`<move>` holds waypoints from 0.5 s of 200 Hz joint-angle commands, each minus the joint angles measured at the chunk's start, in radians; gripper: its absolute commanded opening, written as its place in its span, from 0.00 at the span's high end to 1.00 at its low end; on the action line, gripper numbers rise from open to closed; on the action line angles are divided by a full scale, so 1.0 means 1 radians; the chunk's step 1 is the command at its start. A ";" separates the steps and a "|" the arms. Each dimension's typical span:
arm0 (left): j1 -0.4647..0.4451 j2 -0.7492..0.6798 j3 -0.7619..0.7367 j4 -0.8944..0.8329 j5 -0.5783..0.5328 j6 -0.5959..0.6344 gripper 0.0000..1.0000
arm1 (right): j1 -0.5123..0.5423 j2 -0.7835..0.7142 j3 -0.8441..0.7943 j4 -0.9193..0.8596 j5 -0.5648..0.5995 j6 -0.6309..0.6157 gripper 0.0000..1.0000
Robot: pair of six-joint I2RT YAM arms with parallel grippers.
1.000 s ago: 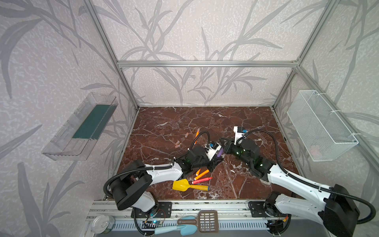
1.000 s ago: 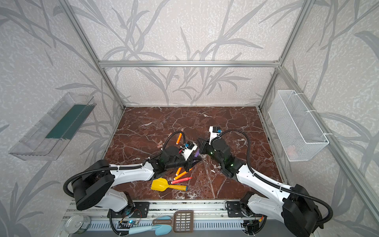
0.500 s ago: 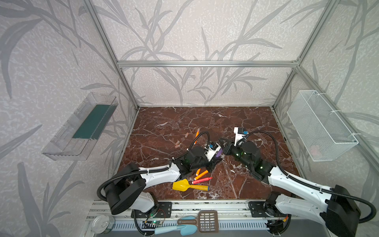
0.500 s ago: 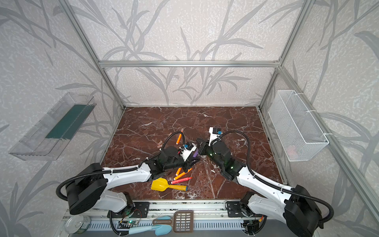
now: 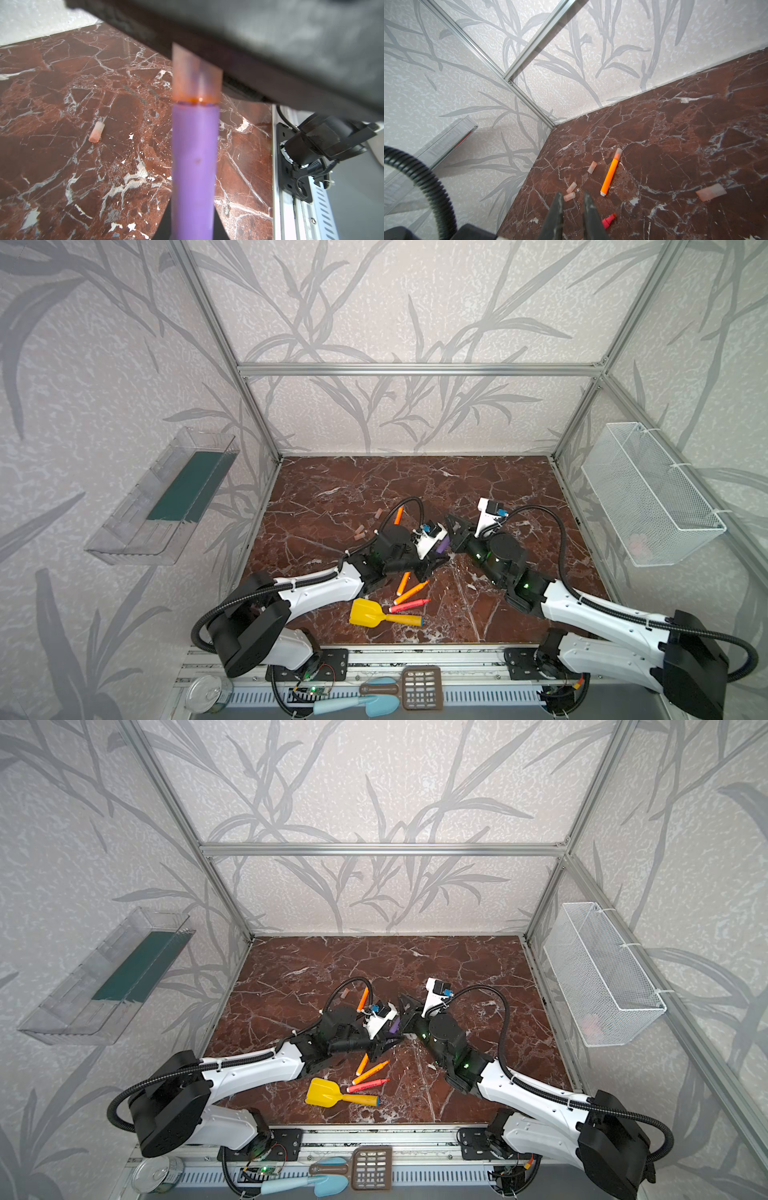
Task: Insert the pens into the pen caps
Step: 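Open the right gripper off the capped purple marker and draw it back, then lower the capped purple marker with the left gripper while the right arm withdraws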
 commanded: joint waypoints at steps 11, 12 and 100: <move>0.122 -0.042 0.160 0.134 -0.188 -0.120 1.00 | 0.171 0.039 -0.050 -0.065 -0.252 0.004 1.00; 0.122 -0.043 0.161 0.134 -0.189 -0.118 1.00 | 0.175 0.039 -0.049 -0.065 -0.252 0.003 1.00; 0.120 -0.134 0.141 0.093 -0.440 0.004 1.00 | 0.265 0.064 -0.013 -0.174 0.018 0.046 1.00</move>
